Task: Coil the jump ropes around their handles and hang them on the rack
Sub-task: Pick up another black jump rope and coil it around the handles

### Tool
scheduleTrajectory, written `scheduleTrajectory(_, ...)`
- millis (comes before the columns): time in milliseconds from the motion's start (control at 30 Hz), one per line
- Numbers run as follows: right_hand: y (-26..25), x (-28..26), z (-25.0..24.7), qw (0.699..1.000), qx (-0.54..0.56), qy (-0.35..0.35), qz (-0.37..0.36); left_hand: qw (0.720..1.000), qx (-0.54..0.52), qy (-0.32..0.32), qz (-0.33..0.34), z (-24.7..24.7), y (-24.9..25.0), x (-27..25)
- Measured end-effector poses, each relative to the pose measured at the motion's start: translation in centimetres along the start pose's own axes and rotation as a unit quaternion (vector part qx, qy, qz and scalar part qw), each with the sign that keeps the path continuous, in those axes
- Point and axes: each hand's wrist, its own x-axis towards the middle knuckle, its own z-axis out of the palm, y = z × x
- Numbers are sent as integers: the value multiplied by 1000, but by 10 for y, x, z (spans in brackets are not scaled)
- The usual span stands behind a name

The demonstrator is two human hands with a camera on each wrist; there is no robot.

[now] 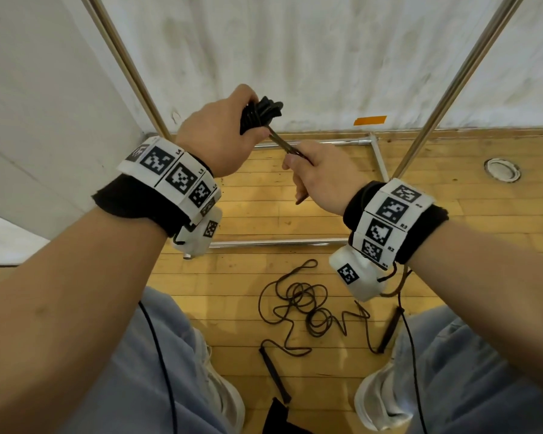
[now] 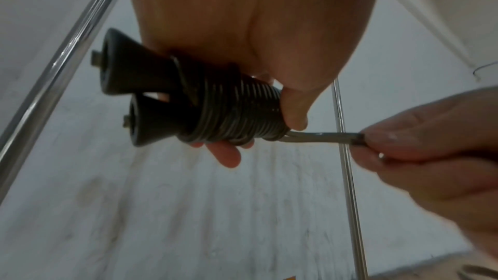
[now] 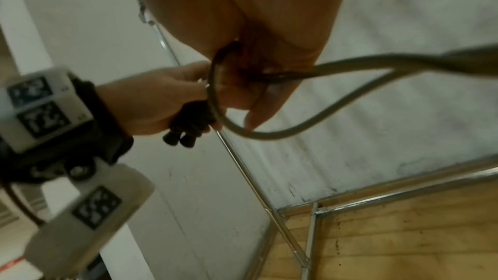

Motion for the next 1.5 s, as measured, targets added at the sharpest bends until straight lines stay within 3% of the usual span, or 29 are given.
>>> scheduleTrajectory(133,-2,-2,-4,997,70,-12,16,999,39,-17,-1,5,-3,0)
scheduleTrajectory(300,-3,-5,-3,998,58,-22,20,997,75,-10,0,11,-3,2)
scheduleTrajectory(500,-6,-6,-7,994,-88,4,-71,991,121,-61,-9,22,-4,1)
scheduleTrajectory(633,-8,-2,-16,979,-170,33,-108,988,91,-120,32,29,4,-5)
scheduleTrajectory(767,-5,4,-26,975,-180,88,-96,984,60,-142,91,32,16,-12)
scheduleTrajectory(900,-1,8,-33,985,-123,103,-57,982,38,-140,123,28,23,-17)
scheduleTrajectory(1000,0,13,-38,993,-17,117,-16,986,-12,-105,125,24,27,-20)
scheduleTrajectory(1100,0,14,-42,991,104,80,31,988,-56,-67,129,21,30,-23)
scheduleTrajectory(1333,1,12,-34,928,367,29,59,979,-180,26,92,20,40,-27)
scheduleTrajectory(1400,1,10,-27,927,368,37,53,976,-204,38,66,19,41,-24)
scheduleTrajectory(1500,-1,7,-17,959,276,58,30,975,-215,44,38,18,39,-20)
